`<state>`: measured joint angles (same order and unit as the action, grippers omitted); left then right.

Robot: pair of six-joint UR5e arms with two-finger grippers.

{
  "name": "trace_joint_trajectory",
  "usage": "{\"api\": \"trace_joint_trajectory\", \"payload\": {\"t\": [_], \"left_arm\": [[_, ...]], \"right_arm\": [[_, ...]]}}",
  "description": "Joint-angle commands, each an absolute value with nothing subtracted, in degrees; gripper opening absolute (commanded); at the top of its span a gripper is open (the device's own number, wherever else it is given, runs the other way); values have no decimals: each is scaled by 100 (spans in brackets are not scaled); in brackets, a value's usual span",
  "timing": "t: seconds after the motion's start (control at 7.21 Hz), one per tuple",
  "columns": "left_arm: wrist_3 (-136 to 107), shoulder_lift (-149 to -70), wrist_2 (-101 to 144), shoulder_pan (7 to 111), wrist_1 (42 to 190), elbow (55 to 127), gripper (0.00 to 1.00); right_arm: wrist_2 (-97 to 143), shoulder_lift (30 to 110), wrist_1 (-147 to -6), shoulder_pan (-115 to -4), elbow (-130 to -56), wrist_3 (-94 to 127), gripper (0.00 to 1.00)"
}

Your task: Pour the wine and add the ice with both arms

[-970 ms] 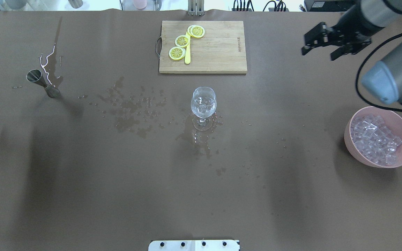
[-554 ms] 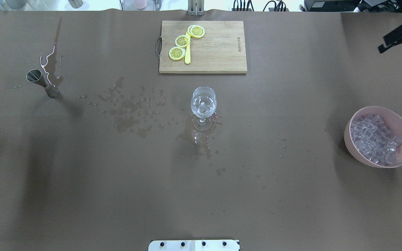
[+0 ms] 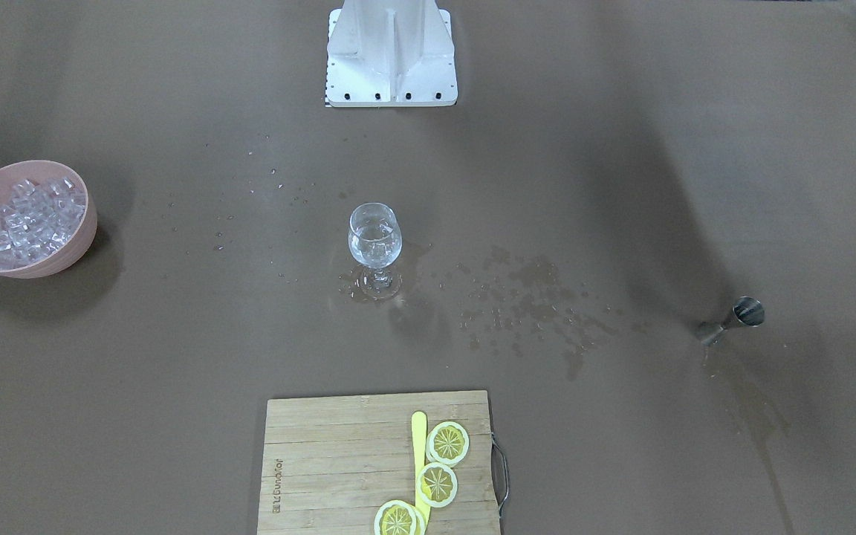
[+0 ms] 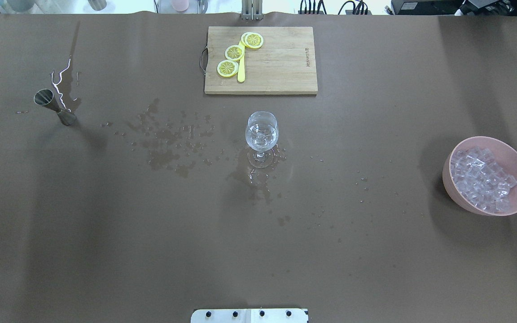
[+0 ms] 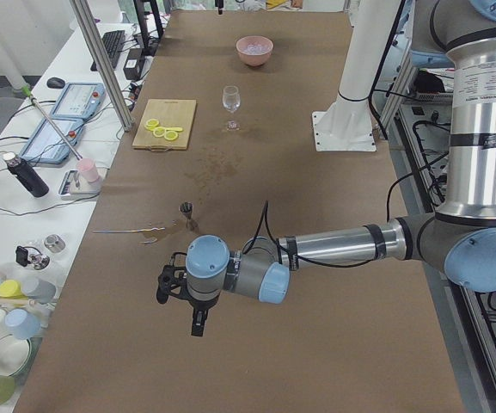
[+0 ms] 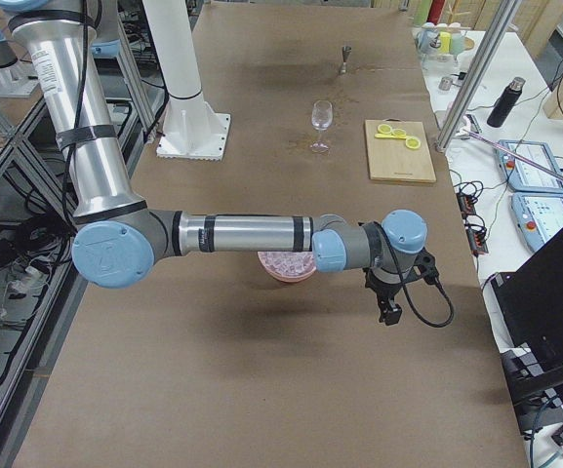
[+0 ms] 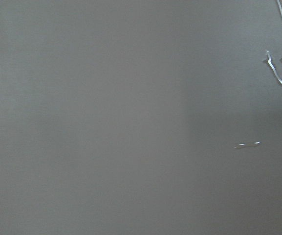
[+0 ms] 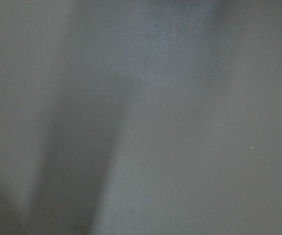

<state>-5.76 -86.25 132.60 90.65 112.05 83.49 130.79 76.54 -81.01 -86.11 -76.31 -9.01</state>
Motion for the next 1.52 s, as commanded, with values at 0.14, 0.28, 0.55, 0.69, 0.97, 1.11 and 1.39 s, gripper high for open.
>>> {"api": "trace_joint_trajectory", "payload": {"t": [0.14, 0.28, 0.55, 0.69, 0.97, 1.11, 1.39], "left_arm": [[-888, -8077, 13350, 9088, 11696, 9263, 98], [-888, -7947, 13768, 9114, 11933, 9377, 98], [-861, -7953, 14133, 9132, 11918, 9334, 98], [-853, -7980, 14046, 9123, 11927, 9203, 98], [-853, -8007, 13642, 9114, 11927, 9193, 98], [-853, -8024, 13615, 9114, 11918, 9185, 98], [-853, -8103, 13623, 9106, 11918, 9010, 98]], "right_arm": [[12885, 7962, -7928, -8631, -7585, -932, 100], [12928, 7972, -7928, -8622, -7602, -932, 100], [12894, 7946, -7928, -8622, -7542, -923, 100], [12911, 7971, -7919, -8622, -7637, -949, 100], [12894, 7989, -7919, -8631, -7761, -923, 100], [12902, 7998, -7919, -8631, -7796, -923, 100], [12911, 8033, -7919, -8631, -7909, -923, 100]]}}
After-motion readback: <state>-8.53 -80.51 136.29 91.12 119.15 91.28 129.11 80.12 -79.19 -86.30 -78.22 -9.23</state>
